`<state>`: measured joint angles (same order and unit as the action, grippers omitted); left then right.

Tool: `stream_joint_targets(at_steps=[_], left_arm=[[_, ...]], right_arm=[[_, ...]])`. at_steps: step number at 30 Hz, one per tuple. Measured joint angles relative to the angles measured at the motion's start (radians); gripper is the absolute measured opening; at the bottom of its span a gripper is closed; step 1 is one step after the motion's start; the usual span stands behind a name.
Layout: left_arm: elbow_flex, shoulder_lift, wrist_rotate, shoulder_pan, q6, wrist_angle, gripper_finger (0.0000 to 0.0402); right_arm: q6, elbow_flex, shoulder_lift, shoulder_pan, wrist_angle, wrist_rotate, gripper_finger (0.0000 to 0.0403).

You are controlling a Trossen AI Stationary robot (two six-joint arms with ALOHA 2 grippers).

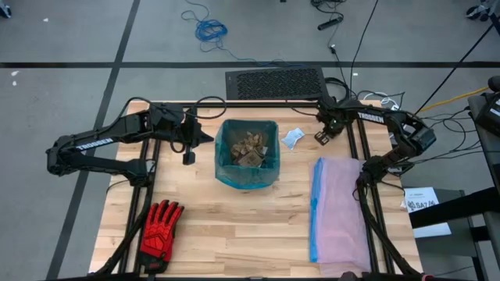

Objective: Place trash/remove bag and relplace
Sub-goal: Put the brown napkin in the trash bin

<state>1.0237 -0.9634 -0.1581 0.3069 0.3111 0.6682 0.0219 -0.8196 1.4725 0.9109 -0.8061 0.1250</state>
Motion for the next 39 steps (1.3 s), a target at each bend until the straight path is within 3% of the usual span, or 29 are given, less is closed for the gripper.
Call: stream_joint_targets(at_steps=[12, 22, 29, 33, 39], left_arm=[[0.000, 0.000, 0.000, 0.000, -0.017, 0.005, 0.0000], [0.000, 0.000, 0.000, 0.000, -0.017, 0.003, 0.0000], [0.000, 0.000, 0.002, 0.000, -0.013, 0.003, 0.0000], [0.000, 0.000, 0.002, 0.000, -0.009, 0.000, 0.0000], [0.000, 0.000, 0.003, 0.000, -0.009, -0.005, 0.0000]], right_arm=[[-0.003, -0.277, -0.225, -0.128, -0.046, -0.081, 0.0000], [-0.018, -0.479, -0.342, -0.382, 0.059, -0.188, 0.0000], [-0.038, -0.486, -0.306, -0.591, 0.277, -0.307, 0.0000], [-0.046, -0.486, -0.228, -0.664, 0.334, -0.316, 0.0002], [-0.058, -0.485, -0.089, -0.694, 0.382, -0.314, 0.0051]])
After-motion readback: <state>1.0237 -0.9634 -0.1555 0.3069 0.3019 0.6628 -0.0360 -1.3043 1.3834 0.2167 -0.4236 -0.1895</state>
